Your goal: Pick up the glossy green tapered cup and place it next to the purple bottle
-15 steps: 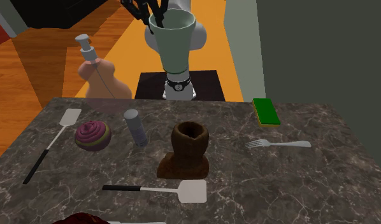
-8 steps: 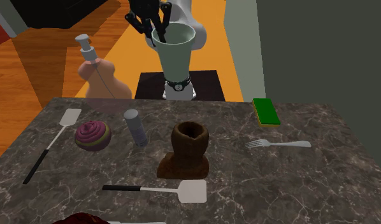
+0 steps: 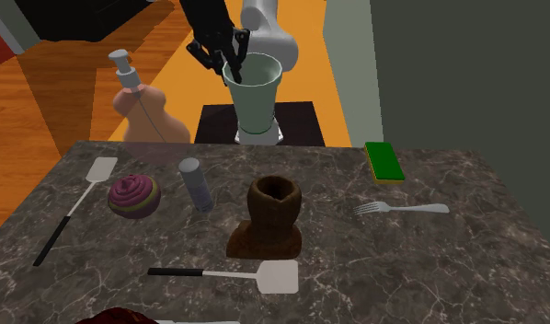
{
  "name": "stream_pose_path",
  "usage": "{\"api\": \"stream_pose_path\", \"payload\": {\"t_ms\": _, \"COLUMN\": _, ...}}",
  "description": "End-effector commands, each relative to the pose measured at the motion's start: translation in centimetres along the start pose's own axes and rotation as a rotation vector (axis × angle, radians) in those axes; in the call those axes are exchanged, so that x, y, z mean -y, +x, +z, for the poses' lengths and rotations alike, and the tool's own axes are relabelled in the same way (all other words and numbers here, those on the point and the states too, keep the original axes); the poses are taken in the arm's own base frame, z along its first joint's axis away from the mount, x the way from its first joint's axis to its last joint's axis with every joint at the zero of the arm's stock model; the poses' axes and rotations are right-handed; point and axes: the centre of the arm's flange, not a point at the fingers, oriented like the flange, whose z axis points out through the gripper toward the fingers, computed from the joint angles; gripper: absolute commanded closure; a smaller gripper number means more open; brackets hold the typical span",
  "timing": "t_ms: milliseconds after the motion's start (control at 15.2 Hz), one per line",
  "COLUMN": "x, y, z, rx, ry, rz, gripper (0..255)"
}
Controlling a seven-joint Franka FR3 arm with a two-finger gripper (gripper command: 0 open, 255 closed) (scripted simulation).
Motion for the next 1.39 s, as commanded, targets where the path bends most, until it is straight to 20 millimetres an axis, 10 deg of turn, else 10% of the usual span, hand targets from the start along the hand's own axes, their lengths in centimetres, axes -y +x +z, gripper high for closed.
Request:
{"api": "stream_pose_path", "payload": {"t_ms": 0, "x": -0.3, "y": 0.0, "z": 1.0, "rx": -0.001, "ry": 0.000, "rz": 0.000, "gripper": 255}}
{"api": "stream_pose_path", "payload": {"t_ms": 1320, "x": -2.7, "y": -0.2, "z": 10.1, "rx": -0.001, "ry": 0.000, "rz": 0.000, "gripper": 255}}
